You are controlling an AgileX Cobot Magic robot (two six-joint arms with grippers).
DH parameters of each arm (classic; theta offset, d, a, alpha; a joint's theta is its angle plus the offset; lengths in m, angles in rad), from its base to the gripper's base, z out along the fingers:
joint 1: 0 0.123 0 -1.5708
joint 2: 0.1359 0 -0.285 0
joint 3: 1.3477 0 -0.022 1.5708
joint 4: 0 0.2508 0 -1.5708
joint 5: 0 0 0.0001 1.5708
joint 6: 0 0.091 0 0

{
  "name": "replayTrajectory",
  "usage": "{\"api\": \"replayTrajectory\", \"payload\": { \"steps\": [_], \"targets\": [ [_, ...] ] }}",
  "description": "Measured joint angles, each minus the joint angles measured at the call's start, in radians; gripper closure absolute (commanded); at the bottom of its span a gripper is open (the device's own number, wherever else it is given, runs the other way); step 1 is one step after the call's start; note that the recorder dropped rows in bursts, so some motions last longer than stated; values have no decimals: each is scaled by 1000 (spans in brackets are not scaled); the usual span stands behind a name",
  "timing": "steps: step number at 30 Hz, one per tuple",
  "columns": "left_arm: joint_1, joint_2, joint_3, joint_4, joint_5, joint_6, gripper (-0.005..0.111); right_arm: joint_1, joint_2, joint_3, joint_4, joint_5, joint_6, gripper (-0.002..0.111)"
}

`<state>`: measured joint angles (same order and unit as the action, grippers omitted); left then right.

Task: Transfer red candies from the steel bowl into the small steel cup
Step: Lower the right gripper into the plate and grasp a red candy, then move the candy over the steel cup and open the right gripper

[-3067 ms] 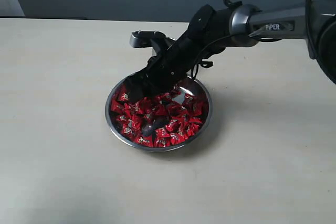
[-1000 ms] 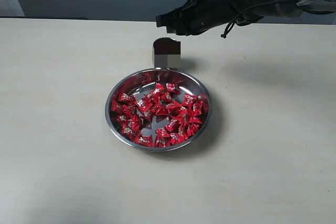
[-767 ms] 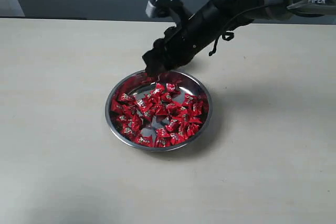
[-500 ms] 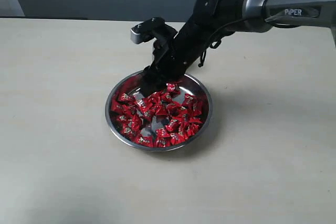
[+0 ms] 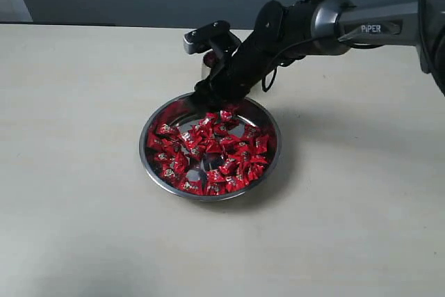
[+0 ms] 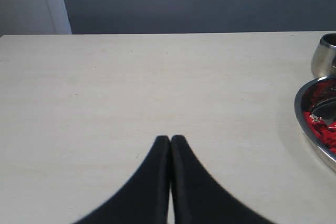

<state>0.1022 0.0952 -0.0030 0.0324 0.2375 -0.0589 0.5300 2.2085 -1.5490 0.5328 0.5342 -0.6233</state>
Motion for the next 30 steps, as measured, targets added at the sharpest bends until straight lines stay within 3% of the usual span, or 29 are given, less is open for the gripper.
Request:
{"api": "replayTrajectory", "payload": {
  "steps": [11,18,30],
  "targets": [
    [0,0,0,0,0,0,106,0,42,0,2,-26,32,62],
    [0,0,0,0,0,0,106,0,43,0,2,-28,37,107],
    [0,0,0,0,0,0,106,0,-44,0,2,-19,42,108]
  ]
}}
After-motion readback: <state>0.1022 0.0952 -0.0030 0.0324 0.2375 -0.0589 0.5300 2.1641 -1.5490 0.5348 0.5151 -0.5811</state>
